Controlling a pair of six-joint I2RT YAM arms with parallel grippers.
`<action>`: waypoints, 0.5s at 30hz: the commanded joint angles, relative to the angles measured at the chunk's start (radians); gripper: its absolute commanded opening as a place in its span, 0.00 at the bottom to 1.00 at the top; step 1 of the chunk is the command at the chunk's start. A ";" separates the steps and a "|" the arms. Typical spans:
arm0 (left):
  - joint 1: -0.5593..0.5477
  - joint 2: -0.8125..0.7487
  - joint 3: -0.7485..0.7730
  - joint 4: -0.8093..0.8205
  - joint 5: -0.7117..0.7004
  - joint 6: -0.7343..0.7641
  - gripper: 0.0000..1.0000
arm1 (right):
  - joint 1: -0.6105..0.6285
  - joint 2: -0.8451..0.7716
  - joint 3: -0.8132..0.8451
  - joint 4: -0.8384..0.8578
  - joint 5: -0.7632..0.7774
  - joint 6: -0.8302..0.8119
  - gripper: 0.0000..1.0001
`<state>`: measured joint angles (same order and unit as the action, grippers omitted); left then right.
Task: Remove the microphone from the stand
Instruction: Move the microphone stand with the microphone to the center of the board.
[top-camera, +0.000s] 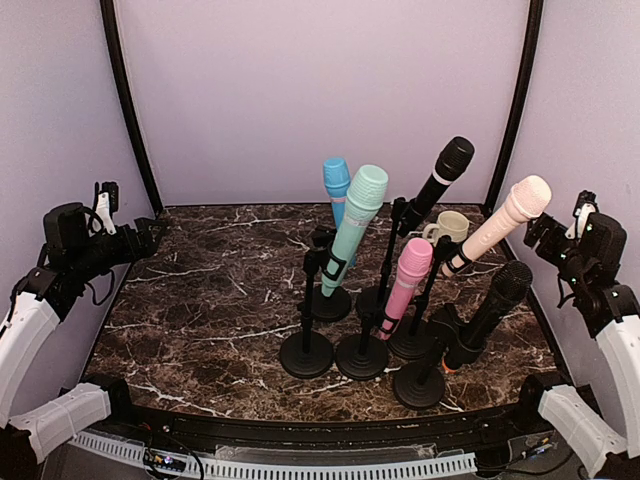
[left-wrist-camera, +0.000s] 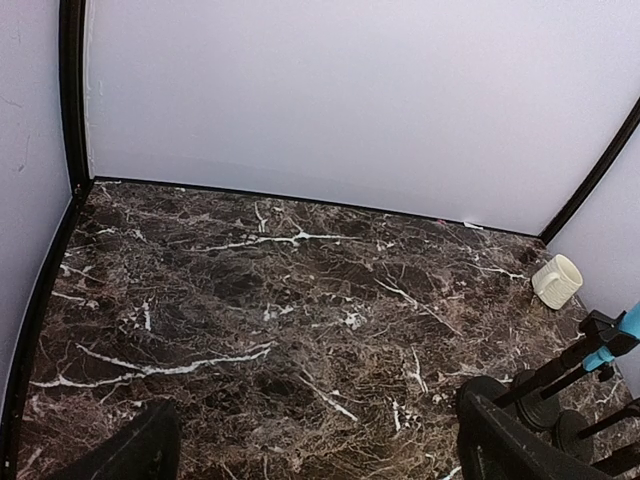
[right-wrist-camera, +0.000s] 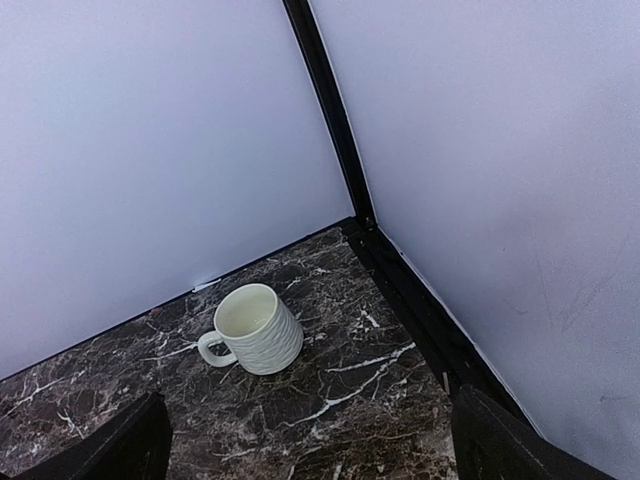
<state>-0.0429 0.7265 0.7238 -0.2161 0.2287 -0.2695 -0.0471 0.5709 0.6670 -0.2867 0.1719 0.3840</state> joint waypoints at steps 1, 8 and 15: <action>0.000 -0.006 -0.008 0.022 0.013 -0.009 0.99 | -0.002 -0.014 0.015 0.023 -0.017 0.012 0.98; 0.000 -0.006 -0.037 0.051 0.079 -0.005 0.99 | -0.002 -0.005 0.010 0.030 -0.027 0.010 0.99; -0.045 0.000 -0.104 0.171 0.303 -0.039 0.98 | -0.002 0.008 -0.006 0.058 -0.058 0.017 0.98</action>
<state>-0.0448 0.7307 0.6621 -0.1482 0.3698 -0.2836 -0.0471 0.5709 0.6666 -0.2882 0.1459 0.3840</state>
